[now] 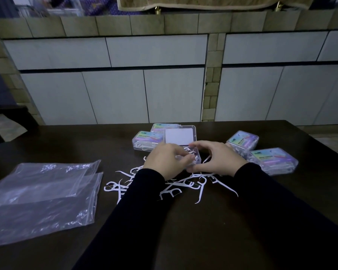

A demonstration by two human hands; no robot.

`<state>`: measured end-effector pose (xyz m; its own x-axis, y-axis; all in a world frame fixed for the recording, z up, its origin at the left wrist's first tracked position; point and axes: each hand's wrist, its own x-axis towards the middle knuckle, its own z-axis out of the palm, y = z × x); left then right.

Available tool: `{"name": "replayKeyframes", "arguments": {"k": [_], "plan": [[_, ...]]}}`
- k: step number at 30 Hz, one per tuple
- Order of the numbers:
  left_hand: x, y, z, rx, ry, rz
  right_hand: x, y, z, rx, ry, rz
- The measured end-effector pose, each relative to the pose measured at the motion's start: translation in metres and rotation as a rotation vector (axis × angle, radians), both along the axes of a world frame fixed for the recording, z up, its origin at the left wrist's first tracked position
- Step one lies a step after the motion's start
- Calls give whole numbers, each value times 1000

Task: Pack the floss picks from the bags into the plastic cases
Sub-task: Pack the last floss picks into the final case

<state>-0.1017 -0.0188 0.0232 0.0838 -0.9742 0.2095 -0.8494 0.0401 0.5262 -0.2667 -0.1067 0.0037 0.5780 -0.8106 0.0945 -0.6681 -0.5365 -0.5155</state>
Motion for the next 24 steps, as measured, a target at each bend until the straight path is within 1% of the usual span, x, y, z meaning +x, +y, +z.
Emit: {"name": "replayKeyframes", "arguments": {"k": [5, 9, 11, 14, 16, 18, 22, 24], "plan": [[13, 2, 6, -34, -14, 114, 1, -3, -2, 4, 29, -18], [10, 7, 10, 40, -25, 92, 1, -2, -1, -3, 41, -15], [7, 6, 11, 6, -40, 113, 1, -1, 0, -10, 46, -15], [10, 5, 12, -21, -78, 204, 0, -1, 1, -8, 53, -20], [13, 5, 12, 29, -93, 202, 0, -2, 1, -6, 57, -24], [14, 7, 12, 55, -56, 169, 0, -2, 1, -9, 63, -23], [22, 8, 13, -10, -43, 157, 0, 1, 3, -16, 80, -34], [28, 8, 11, 5, -46, 186, 0, 3, 4, -17, 84, -35]]}}
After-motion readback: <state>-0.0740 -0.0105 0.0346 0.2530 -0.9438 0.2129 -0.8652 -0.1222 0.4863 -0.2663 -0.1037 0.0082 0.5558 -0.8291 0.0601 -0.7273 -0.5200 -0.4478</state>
